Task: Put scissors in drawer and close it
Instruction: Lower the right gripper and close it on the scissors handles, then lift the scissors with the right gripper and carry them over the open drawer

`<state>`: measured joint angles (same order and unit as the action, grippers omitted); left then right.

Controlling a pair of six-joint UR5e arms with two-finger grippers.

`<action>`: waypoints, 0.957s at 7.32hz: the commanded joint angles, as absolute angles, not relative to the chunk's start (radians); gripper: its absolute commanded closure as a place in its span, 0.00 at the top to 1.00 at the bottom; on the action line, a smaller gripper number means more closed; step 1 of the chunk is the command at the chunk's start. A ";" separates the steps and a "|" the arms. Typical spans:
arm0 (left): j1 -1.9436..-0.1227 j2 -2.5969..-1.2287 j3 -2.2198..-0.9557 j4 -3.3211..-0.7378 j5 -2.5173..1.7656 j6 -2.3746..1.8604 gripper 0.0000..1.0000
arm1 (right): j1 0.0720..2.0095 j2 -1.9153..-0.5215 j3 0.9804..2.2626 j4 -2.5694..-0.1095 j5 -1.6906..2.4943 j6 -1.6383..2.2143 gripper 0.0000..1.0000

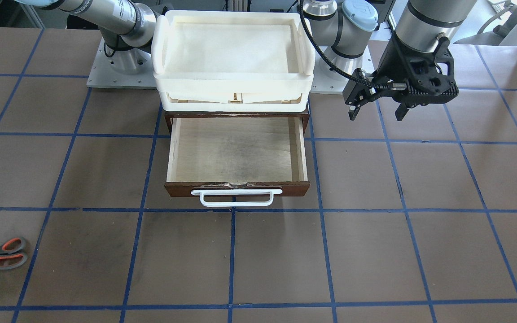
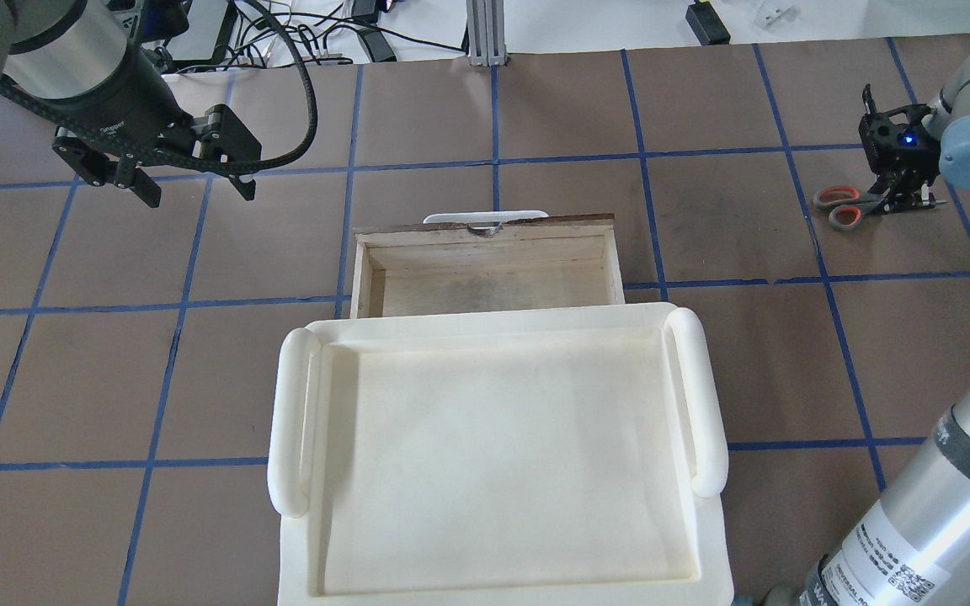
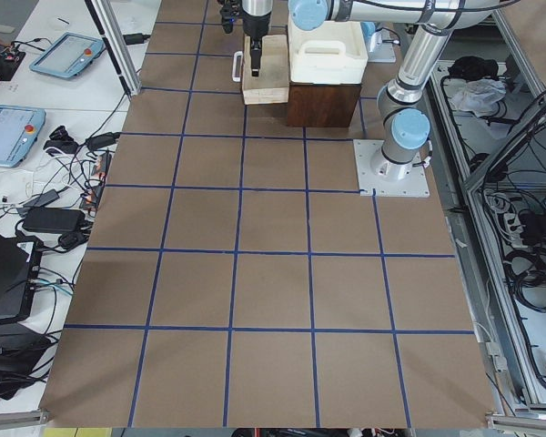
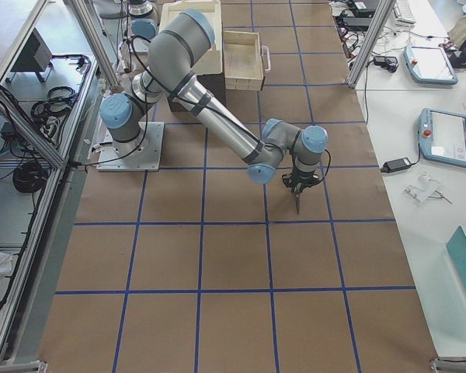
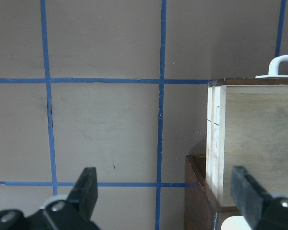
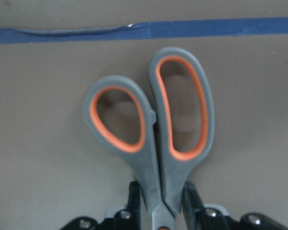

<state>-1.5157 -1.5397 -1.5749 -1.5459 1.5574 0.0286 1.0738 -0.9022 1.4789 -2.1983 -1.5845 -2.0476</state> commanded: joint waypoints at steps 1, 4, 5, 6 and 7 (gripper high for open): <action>-1.513 -1.540 -1.574 -1.543 1.557 0.029 1.00 | 1.074 -0.955 1.476 -2.178 -1.589 -2.040 0.12; -1.496 -1.532 -1.575 -1.546 1.557 0.031 1.00 | 1.100 -1.110 1.485 -2.010 -1.585 -2.031 0.12; -1.491 -1.531 -1.575 -1.546 1.557 0.031 1.00 | 1.139 -1.173 1.486 -1.938 -1.591 -2.023 0.12; -1.493 -1.529 -1.577 -1.548 1.557 0.031 1.00 | 1.178 -1.233 1.488 -1.872 -1.585 -1.966 0.12; -1.493 -1.529 -1.577 -1.548 1.557 0.031 1.00 | 1.246 -1.288 1.488 -1.827 -1.588 -1.895 0.12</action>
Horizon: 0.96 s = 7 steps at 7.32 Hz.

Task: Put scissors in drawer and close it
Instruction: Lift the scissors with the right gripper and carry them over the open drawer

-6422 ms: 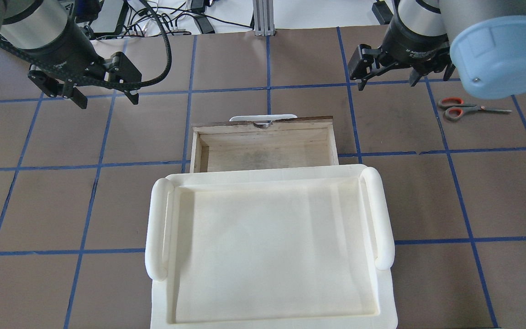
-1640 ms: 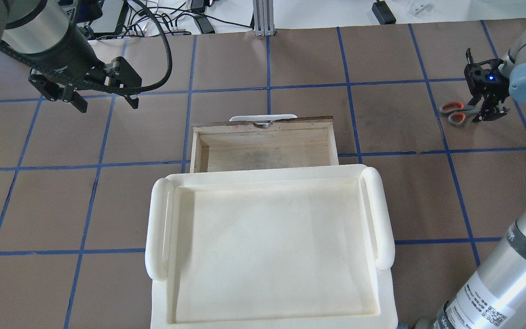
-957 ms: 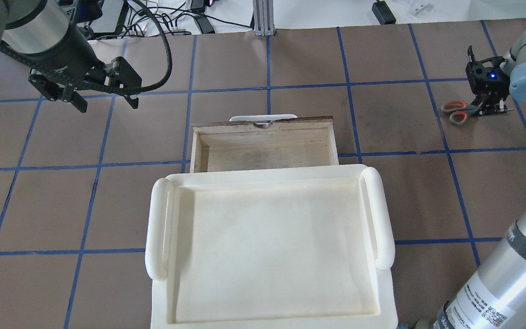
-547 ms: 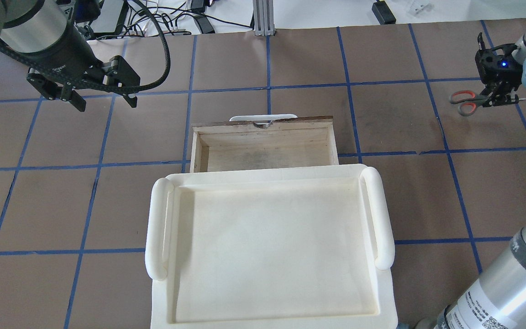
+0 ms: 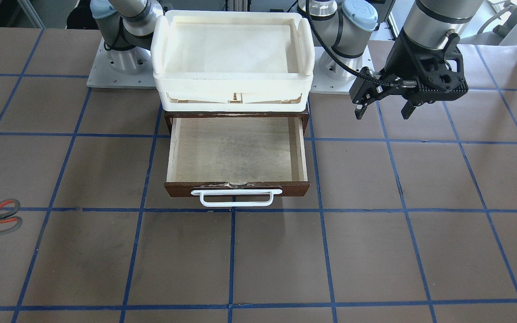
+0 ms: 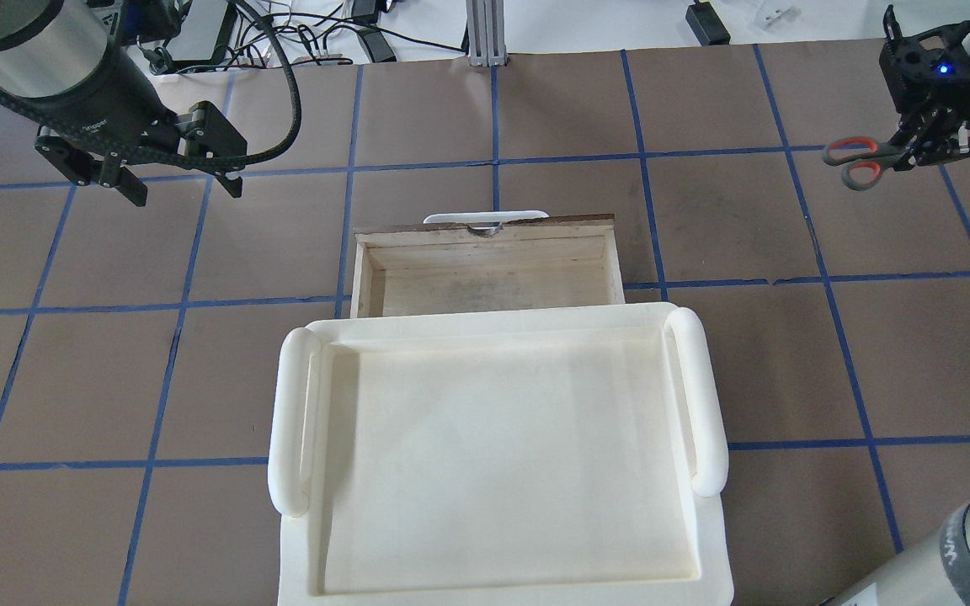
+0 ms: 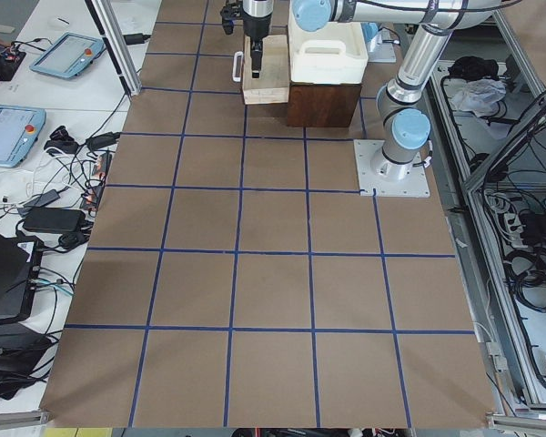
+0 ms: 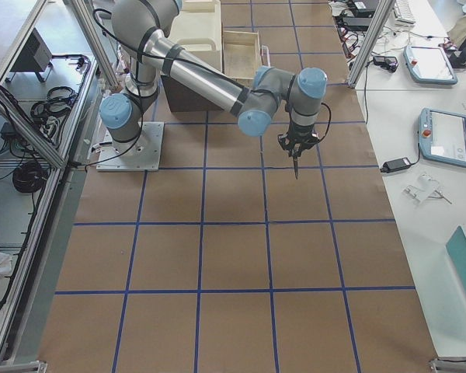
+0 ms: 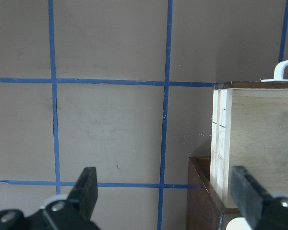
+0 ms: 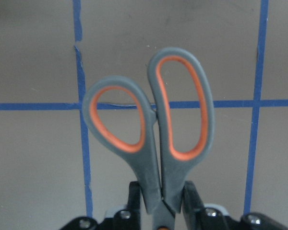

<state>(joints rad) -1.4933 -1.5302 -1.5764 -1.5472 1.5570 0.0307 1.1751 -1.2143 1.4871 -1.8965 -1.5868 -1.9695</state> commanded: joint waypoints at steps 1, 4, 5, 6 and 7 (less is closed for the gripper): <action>-1.491 -1.529 -1.577 -1.548 1.559 0.031 1.00 | 1.325 -1.339 1.486 -1.769 -1.589 -1.835 0.11; -1.491 -1.529 -1.577 -1.549 1.559 0.031 1.00 | 1.623 -1.381 1.483 -1.738 -1.574 -1.505 0.11; -1.491 -1.529 -1.577 -1.548 1.559 0.031 1.00 | 1.720 -1.371 1.486 -1.747 -1.574 -1.389 0.07; -1.491 -1.529 -1.577 -1.549 1.559 0.031 1.00 | 1.792 -1.358 1.486 -1.749 -1.571 -1.334 0.06; -1.491 -1.529 -1.578 -1.549 1.559 0.031 1.00 | 1.866 -1.338 1.486 -1.758 -1.574 -1.266 0.03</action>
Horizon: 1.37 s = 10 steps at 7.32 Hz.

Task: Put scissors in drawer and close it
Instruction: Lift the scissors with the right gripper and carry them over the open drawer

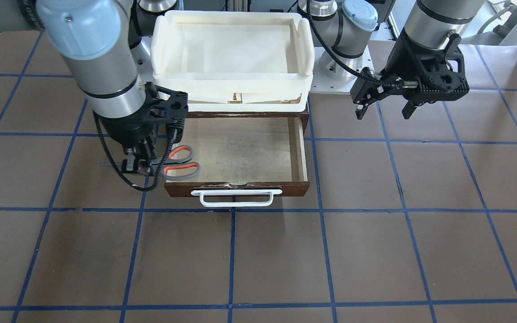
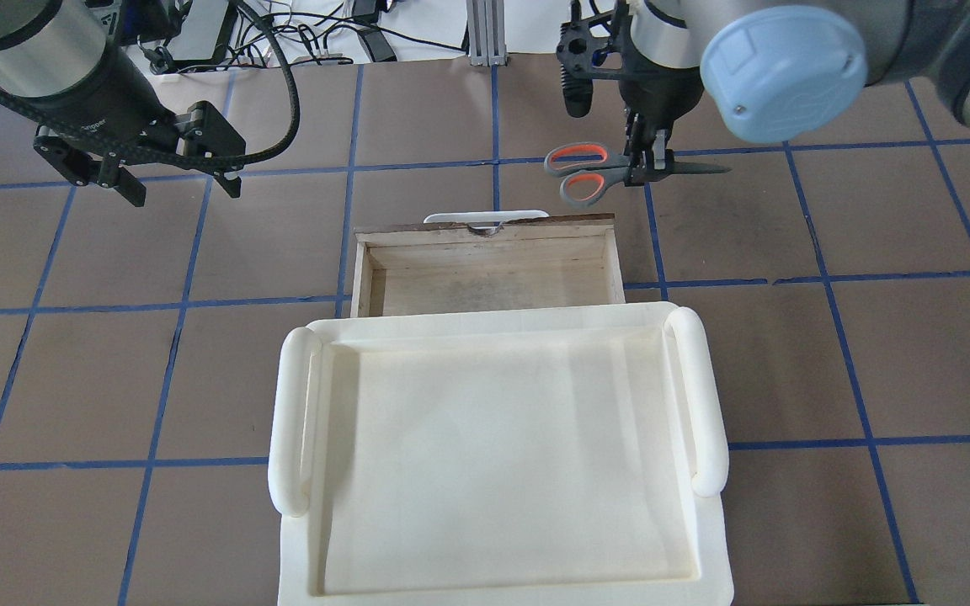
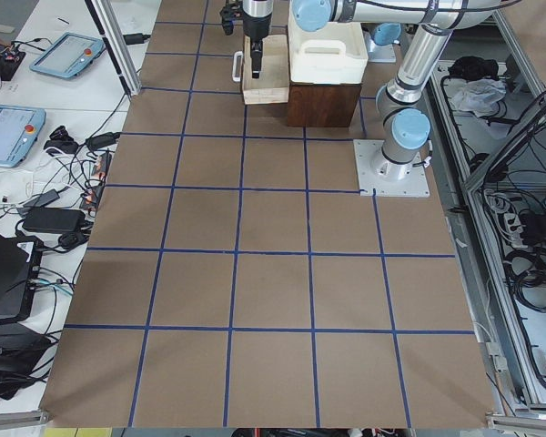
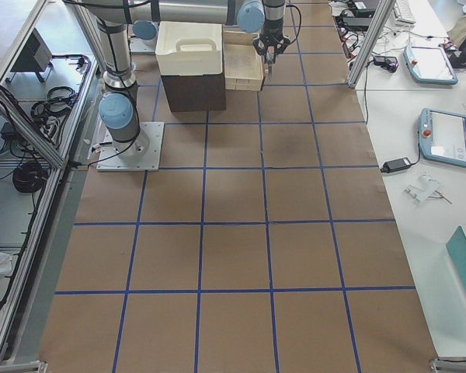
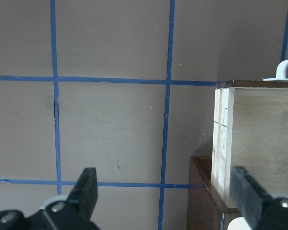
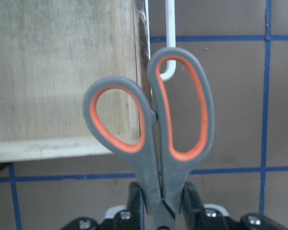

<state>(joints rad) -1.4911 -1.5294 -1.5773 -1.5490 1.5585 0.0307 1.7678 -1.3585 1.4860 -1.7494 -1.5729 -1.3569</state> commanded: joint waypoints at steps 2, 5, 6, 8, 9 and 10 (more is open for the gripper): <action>-1.491 -1.529 -1.577 -1.548 1.559 0.031 1.00 | 1.980 -1.270 1.486 -1.824 -1.575 -1.171 0.00; -1.491 -1.529 -1.578 -1.549 1.559 0.031 1.00 | 2.022 -1.238 1.520 -1.821 -1.575 -1.149 0.00; -1.491 -1.529 -1.578 -1.549 1.559 0.031 1.00 | 2.032 -1.242 1.531 -1.819 -1.586 -1.149 0.00; -1.491 -1.529 -1.578 -1.549 1.559 0.031 1.00 | 2.034 -1.233 1.531 -1.821 -1.585 -1.149 0.00; -1.491 -1.529 -1.578 -1.549 1.559 0.031 1.00 | 2.034 -1.236 1.532 -1.821 -1.585 -1.146 0.00; -1.493 -1.529 -1.578 -1.549 1.559 0.031 1.00 | 2.034 -1.236 1.532 -1.821 -1.585 -1.146 0.47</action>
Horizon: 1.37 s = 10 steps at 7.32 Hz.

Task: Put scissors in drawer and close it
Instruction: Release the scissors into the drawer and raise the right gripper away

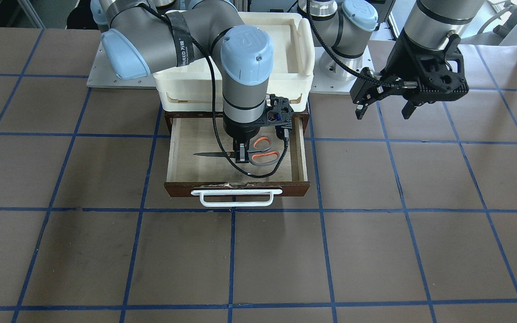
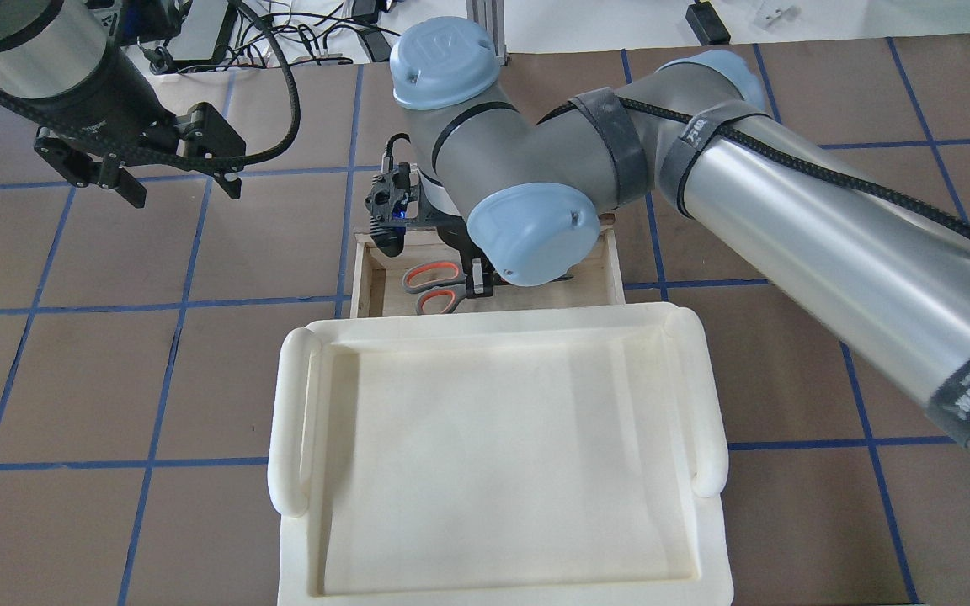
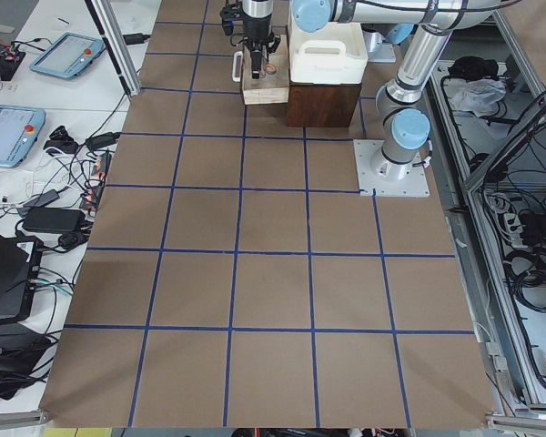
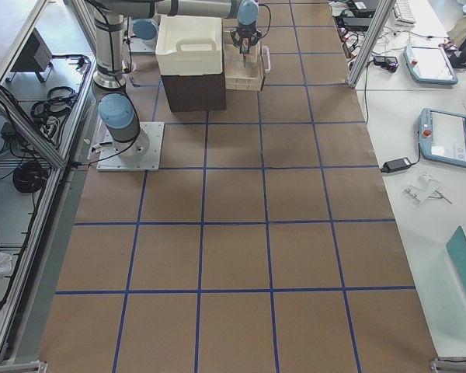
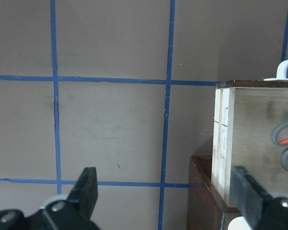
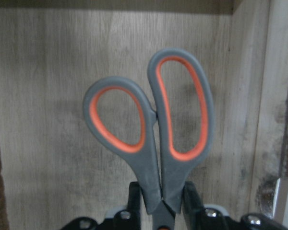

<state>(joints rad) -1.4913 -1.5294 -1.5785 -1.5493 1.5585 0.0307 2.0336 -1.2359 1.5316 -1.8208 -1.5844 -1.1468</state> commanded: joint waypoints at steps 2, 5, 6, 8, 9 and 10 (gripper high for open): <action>-1.493 -1.529 -1.578 -1.549 1.560 0.031 1.00 | 2.034 -1.244 1.534 -1.822 -1.592 -1.143 1.00; -1.493 -1.528 -1.578 -1.549 1.563 0.031 1.00 | 1.982 -1.310 1.526 -1.873 -1.639 -1.112 1.00; -1.494 -1.528 -1.577 -1.549 1.584 0.031 1.00 | 1.901 -1.374 1.532 -1.858 -1.657 -1.050 1.00; -1.497 -1.528 -1.577 -1.549 1.589 0.031 1.00 | 1.719 -1.455 1.534 -1.833 -1.655 -0.984 1.00; -1.496 -1.532 -1.577 -1.546 1.585 0.031 1.00 | 1.665 -1.485 1.534 -1.830 -1.657 -0.865 1.00; -1.491 -1.537 -1.577 -1.545 1.583 0.031 1.00 | 1.625 -1.512 1.534 -1.833 -1.657 -0.678 1.00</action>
<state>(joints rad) -1.4945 -1.5320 -1.5770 -1.5469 1.5854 0.0307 1.6877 -1.4746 1.5338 -1.8338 -1.6559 -0.8678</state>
